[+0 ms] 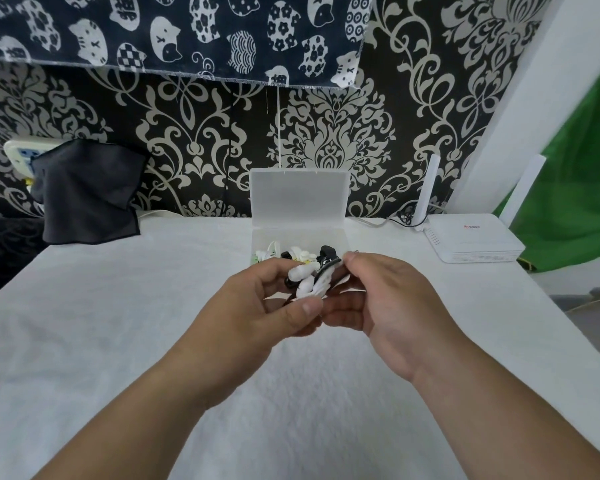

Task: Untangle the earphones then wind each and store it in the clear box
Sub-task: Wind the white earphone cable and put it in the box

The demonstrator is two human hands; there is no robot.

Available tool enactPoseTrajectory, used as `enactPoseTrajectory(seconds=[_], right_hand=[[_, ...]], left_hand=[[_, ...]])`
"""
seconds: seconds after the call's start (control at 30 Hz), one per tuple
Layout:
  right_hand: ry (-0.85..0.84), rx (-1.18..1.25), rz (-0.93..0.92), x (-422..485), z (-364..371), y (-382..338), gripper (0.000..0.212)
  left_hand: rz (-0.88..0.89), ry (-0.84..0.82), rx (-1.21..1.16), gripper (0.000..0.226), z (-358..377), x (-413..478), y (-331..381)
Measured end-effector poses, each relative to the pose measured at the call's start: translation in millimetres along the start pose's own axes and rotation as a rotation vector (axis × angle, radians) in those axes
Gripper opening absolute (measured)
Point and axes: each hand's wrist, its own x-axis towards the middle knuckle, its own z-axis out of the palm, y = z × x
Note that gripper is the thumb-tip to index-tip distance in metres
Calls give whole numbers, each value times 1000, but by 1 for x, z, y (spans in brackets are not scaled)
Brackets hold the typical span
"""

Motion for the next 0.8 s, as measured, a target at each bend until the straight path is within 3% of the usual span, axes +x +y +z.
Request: enactPoseTrajectory(seconds=[0.13, 0.43, 0.63, 0.8], right_hand=[[-17, -56, -16, -2, 1, 2, 39], [130, -179, -170, 1, -2, 2, 34], [136, -208, -223, 2, -3, 1, 34], [77, -258, -325, -3, -2, -3, 36]], left_hand=[[-1, 33, -52, 38, 2, 0, 0], [-23, 121, -13, 32, 1, 2, -4], [-45, 115, -20, 36, 0, 2, -2], [-39, 176, 92, 27, 1, 3, 1]])
